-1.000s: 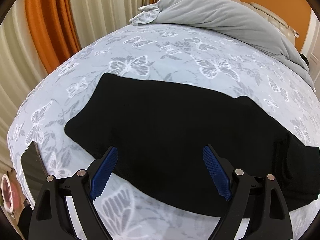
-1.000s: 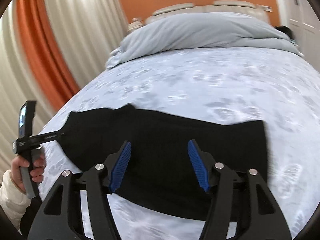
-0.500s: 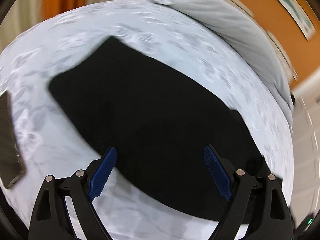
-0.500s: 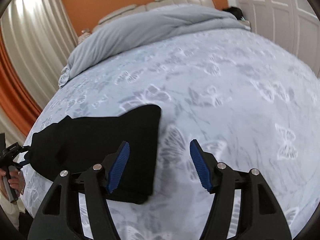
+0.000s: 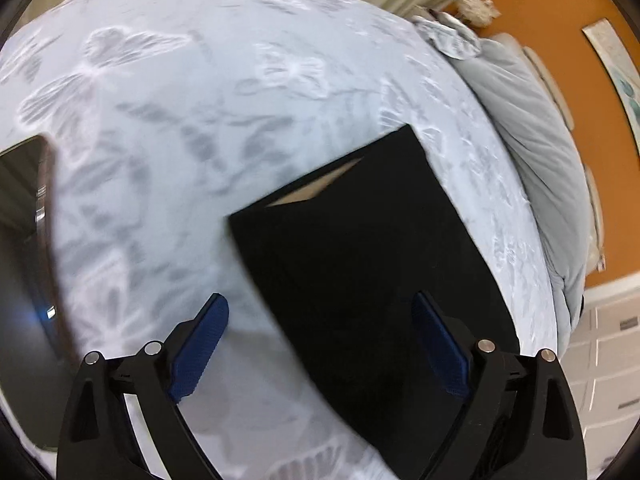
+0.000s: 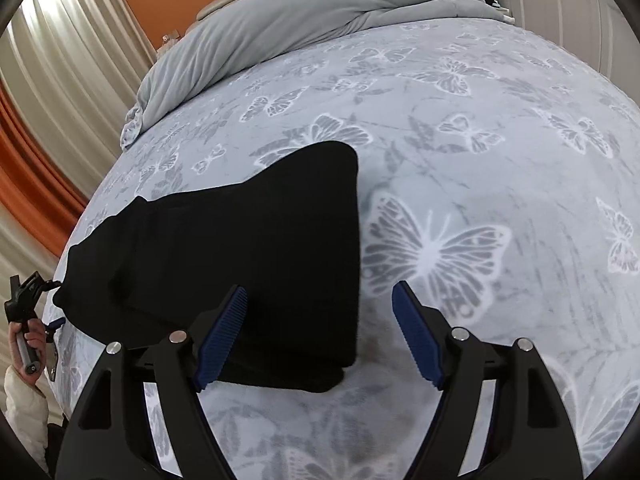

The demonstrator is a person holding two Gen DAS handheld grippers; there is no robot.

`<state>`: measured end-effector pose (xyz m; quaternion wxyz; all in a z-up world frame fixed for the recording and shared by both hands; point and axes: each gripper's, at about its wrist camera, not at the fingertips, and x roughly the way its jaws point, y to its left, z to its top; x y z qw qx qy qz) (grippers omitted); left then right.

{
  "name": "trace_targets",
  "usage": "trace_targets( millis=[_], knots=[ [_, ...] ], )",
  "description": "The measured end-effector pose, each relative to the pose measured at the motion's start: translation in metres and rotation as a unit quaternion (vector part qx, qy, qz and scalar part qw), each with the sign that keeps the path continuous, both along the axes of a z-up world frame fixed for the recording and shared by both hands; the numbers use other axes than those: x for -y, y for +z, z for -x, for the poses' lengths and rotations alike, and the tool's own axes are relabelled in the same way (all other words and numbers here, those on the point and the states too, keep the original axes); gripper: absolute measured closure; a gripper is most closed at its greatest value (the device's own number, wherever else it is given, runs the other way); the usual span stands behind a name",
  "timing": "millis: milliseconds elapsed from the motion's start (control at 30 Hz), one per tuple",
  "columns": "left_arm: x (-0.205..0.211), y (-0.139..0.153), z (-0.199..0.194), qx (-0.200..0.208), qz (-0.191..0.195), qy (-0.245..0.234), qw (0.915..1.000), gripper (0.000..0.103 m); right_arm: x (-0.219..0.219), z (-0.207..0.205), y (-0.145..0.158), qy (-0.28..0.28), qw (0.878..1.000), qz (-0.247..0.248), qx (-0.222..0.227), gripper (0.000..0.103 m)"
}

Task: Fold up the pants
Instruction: 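Grasp the folded pants corner with the left gripper and lift it, then fold the corner over with the left gripper and release onto the stack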

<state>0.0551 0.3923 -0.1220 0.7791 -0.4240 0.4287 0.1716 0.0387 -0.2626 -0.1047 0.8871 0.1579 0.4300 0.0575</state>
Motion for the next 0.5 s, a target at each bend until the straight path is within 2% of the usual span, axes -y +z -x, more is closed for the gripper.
trace_targets(
  millis=[33, 100, 167, 200, 267, 367, 467, 500],
  knots=[
    [0.004, 0.000, -0.003, 0.004, -0.009, 0.001, 1.0000, 0.015, 0.000, 0.000, 0.001, -0.001, 1.000, 0.002, 0.001, 0.023],
    [0.013, 0.004, -0.008, 0.013, -0.023, -0.008, 0.9996, 0.041, -0.001, 0.000, 0.002, -0.003, 1.000, 0.009, 0.005, 0.022],
    [0.021, 0.006, -0.016, 0.002, -0.040, -0.022, 0.9990, 0.079, -0.001, 0.001, 0.003, -0.003, 1.000, 0.014, 0.005, 0.022],
    [0.027, 0.010, -0.020, 0.007, -0.047, -0.033, 0.9983, 0.085, 0.000, 0.001, 0.004, -0.005, 1.000, 0.014, 0.006, 0.022],
    [0.038, 0.023, -0.021, 0.020, -0.065, -0.039, 0.9969, 0.087, 0.001, 0.001, 0.006, -0.003, 1.000, 0.014, 0.006, 0.022],
    [0.060, 0.056, -0.017, 0.067, -0.076, -0.053, 0.9935, 0.088, 0.003, 0.002, 0.011, -0.003, 1.000, 0.021, 0.012, 0.022],
    [0.103, 0.099, -0.015, 0.123, -0.093, -0.092, 0.9837, 0.088, 0.007, 0.004, 0.015, -0.009, 1.000, 0.017, 0.016, 0.021],
    [0.129, 0.115, -0.016, 0.142, -0.109, -0.121, 0.9765, 0.089, 0.008, 0.004, 0.016, -0.010, 1.000, 0.017, 0.015, 0.021]
  ],
)
